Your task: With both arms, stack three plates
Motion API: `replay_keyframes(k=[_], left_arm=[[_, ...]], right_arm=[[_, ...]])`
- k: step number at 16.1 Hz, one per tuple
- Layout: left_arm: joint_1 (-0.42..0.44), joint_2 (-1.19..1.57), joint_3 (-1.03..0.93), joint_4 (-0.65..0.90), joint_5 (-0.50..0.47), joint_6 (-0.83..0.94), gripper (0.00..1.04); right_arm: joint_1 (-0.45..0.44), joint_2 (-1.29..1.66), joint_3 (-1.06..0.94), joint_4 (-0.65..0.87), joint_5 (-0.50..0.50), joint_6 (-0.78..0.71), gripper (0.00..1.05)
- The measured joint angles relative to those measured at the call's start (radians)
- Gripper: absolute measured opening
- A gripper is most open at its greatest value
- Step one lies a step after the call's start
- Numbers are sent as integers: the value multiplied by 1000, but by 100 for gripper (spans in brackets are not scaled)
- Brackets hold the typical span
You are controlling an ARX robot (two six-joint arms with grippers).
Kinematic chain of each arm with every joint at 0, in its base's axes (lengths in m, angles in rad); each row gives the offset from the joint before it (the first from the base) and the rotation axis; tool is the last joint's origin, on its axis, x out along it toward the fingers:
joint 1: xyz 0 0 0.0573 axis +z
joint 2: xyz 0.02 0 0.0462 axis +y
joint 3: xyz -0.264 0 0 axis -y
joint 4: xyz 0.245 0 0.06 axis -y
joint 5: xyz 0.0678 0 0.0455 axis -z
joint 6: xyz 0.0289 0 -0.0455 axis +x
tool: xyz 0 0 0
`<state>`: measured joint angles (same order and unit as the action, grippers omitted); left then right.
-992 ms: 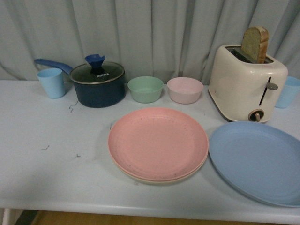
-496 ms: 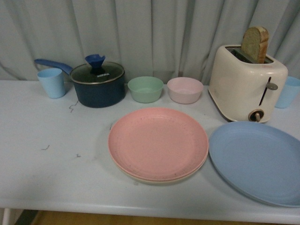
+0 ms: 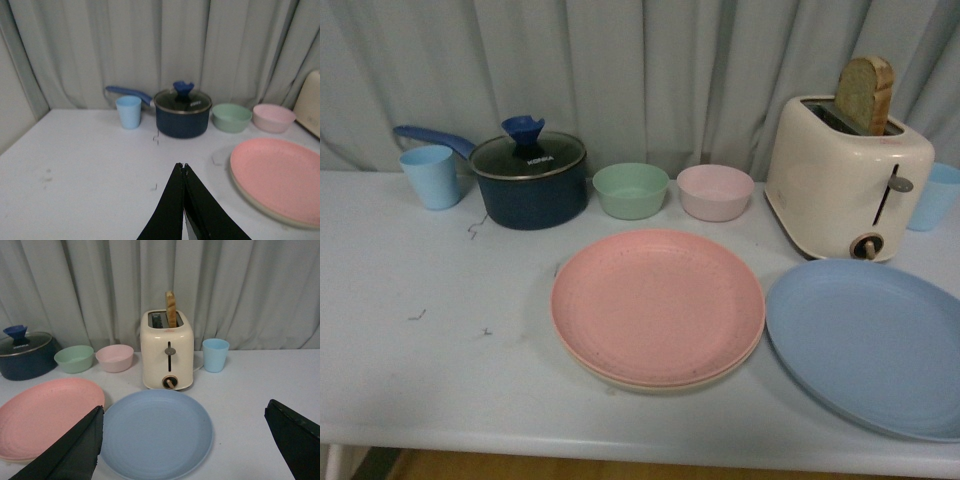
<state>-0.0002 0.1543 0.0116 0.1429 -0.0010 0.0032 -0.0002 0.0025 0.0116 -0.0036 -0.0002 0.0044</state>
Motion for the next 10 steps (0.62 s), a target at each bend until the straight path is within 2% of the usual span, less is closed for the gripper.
replay_keyframes(k=[1,4,5,7,8,9,10], left_arm=[[0,-107,0,-151,3,0,2],[0,-149,0,-149,1,0,2],[0,-151,0,-147,1,-2,10],[0,-151,0,-147,0,-2,35],[0,-151,0,-147,0,-2,48],[0,-151,0,-147,0,-2,59],[0,-151,0,-146,0,-2,71]], right_arm=[[0,0,0,0,0,0,98],[0,0,0,0,0,0,98],[0,0,0,0,0,0,98],[0,0,0,0,0,0,98],[13,40,37,-120,64,2,98],[-29,198,90,-153,95,-6,98],[-162,370,155,-79,40,-7,98]])
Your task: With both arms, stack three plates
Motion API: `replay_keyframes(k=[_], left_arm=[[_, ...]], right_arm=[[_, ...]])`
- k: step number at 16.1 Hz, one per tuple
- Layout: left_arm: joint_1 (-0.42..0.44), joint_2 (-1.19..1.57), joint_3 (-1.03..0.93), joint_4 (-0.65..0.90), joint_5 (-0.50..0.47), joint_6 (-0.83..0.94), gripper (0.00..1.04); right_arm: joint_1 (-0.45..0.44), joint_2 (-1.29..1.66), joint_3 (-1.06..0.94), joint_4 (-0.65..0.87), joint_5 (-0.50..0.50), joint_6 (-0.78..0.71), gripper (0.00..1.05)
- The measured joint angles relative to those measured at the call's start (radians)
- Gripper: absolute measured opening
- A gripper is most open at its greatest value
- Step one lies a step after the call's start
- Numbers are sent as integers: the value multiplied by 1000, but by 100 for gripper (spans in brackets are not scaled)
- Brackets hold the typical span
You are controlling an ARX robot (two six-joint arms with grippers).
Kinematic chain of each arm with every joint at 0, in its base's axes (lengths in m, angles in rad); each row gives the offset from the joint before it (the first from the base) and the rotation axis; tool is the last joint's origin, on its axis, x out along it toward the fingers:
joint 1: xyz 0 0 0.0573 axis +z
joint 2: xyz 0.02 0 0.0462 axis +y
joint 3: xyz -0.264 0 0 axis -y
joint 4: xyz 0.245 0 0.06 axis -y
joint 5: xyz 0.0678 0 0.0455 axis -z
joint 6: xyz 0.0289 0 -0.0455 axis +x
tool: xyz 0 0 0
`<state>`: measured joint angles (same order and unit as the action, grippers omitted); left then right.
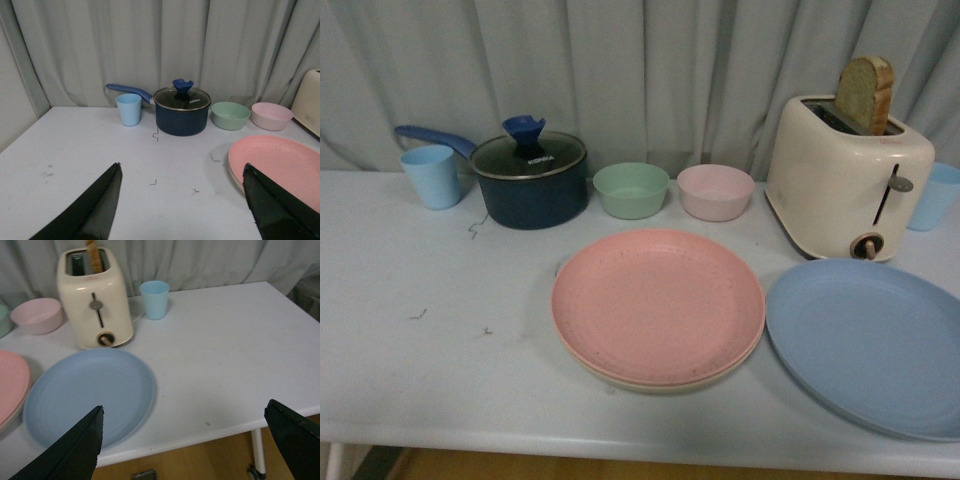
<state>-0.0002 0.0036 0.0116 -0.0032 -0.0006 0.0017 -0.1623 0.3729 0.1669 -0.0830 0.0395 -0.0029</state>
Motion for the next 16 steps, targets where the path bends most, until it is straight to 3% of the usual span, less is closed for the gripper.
replay_keyframes(k=[2,4,6,9,16], left_arm=[[0,0,0,0,0,0,96],[0,0,0,0,0,0,98],[0,0,0,0,0,0,98],[0,0,0,0,0,0,98],[0,0,0,-1,0,0,98]], right_arm=[[-195,346,156,122,-133,-30,98],[-278,695,298,140,-201,-31,98],[-253,997,465,100,-232,-23,98],[-166,1336,710,35,-194,-12,98],[-84,1716,1035,-94,-153,74,98]])
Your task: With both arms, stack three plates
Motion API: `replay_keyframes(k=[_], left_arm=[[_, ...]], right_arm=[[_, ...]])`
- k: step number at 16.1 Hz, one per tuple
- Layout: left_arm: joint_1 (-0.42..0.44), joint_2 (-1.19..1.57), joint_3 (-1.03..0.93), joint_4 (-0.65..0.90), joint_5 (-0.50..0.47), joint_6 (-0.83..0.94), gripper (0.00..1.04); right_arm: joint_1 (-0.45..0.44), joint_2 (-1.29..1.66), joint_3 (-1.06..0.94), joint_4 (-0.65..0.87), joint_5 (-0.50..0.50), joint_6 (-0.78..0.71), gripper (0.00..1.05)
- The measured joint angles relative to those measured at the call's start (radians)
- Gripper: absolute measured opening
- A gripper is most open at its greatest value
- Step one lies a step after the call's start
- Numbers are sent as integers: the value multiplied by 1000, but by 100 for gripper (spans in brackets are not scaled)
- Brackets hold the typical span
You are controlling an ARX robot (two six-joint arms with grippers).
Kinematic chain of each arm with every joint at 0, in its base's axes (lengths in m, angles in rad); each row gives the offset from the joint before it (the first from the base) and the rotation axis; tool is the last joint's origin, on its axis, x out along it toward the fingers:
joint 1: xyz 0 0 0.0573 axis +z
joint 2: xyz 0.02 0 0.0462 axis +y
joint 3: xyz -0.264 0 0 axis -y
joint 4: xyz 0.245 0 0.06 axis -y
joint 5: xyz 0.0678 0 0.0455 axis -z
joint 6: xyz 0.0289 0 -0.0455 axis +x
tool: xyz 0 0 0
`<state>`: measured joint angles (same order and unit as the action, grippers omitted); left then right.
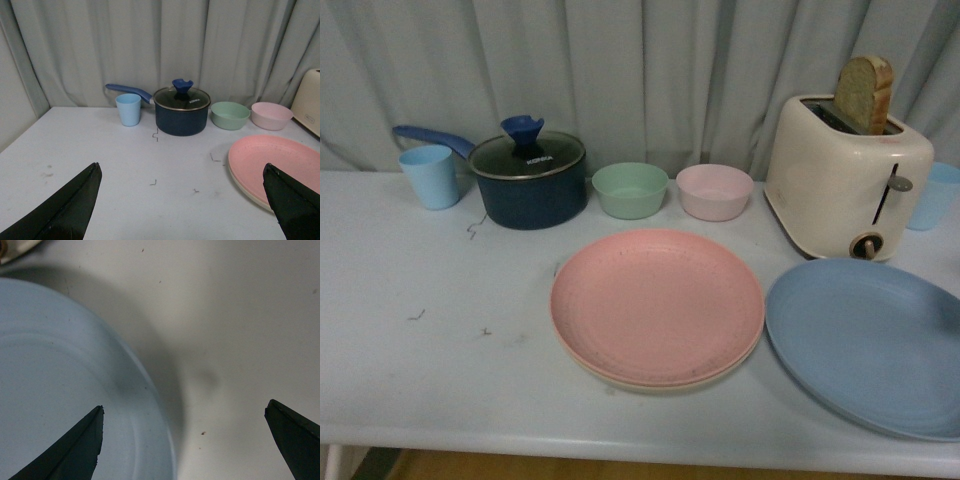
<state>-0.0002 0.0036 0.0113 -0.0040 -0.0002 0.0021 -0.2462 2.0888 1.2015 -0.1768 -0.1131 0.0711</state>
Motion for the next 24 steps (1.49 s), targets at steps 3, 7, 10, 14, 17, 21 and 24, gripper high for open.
replay_keyframes(k=[3,7,10,14,17,21,24], left_arm=[[0,0,0,0,0,0,98],[0,0,0,0,0,0,98],[0,0,0,0,0,0,98],[0,0,0,0,0,0,98],[0,0,0,0,0,0,98],[0,0,0,0,0,0,98],[0,0,0,0,0,0,98]], right_arm=[[47,64,34,-25,16,17,93],[63,89,49,-53,63,22,49],[51,87,48,-50,54,26,18],[-5,-56,-90,-19,-48,18,3],[-78,-290,-237,-71,-64,-47,3],[-52,-626,-320,-147,-180,-94,3],[76,-678,-290,-69,-202,-35,3]])
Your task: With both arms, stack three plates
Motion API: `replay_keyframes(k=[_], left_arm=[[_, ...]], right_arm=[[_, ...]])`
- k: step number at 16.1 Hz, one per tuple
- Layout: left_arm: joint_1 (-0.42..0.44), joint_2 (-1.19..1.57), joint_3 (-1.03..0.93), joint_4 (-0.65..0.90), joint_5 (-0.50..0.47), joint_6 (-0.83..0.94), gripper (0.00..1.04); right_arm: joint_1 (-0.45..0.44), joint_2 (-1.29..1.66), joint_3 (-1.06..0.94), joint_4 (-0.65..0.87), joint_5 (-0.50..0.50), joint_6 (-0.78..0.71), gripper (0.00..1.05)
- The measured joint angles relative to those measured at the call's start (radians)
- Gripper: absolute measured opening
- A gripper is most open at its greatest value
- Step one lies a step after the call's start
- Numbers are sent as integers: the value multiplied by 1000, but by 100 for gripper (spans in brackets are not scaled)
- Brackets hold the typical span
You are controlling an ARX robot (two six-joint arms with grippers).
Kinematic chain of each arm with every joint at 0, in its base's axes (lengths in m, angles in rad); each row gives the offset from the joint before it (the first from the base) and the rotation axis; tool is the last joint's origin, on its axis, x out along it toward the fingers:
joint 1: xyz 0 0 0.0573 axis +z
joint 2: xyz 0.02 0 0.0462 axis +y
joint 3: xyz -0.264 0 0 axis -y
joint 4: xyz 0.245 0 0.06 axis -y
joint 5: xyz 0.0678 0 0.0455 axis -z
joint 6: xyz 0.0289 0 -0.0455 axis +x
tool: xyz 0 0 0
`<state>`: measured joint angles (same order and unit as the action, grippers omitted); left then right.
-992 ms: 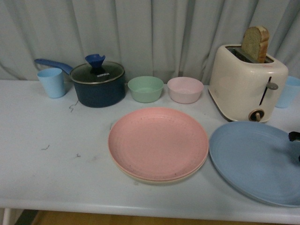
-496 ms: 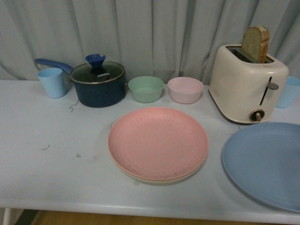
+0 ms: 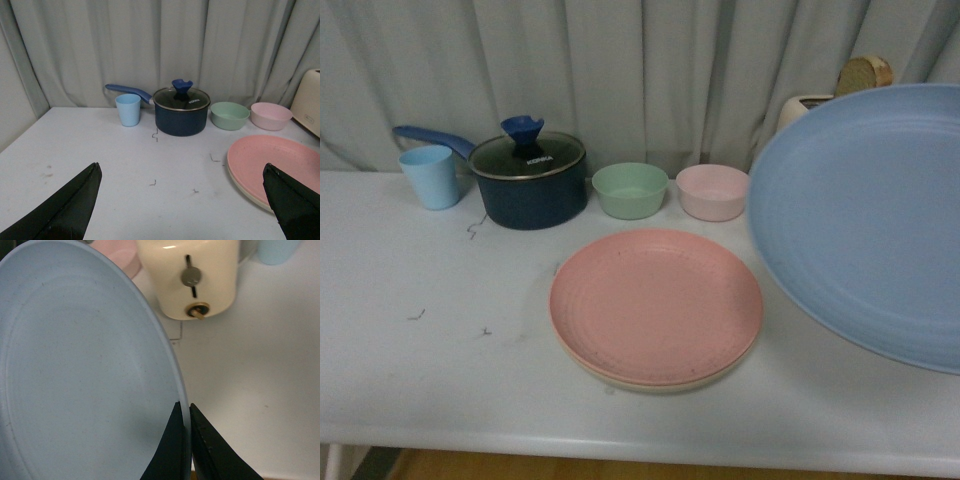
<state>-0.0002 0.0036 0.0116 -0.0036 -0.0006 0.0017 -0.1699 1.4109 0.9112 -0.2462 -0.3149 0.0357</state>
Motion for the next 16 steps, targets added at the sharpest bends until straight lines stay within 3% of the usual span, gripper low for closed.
replay_keyframes(k=[4,6,9,16], left_arm=[[0,0,0,0,0,0,98],[0,0,0,0,0,0,98],[0,0,0,0,0,0,98],[0,0,0,0,0,0,98]], right_arm=[[230,209,58,186,51,130,3],[283,320,121,223,62,180,3],[322,459,194,248,107,243,3],[366,620,248,282,106,325,3]])
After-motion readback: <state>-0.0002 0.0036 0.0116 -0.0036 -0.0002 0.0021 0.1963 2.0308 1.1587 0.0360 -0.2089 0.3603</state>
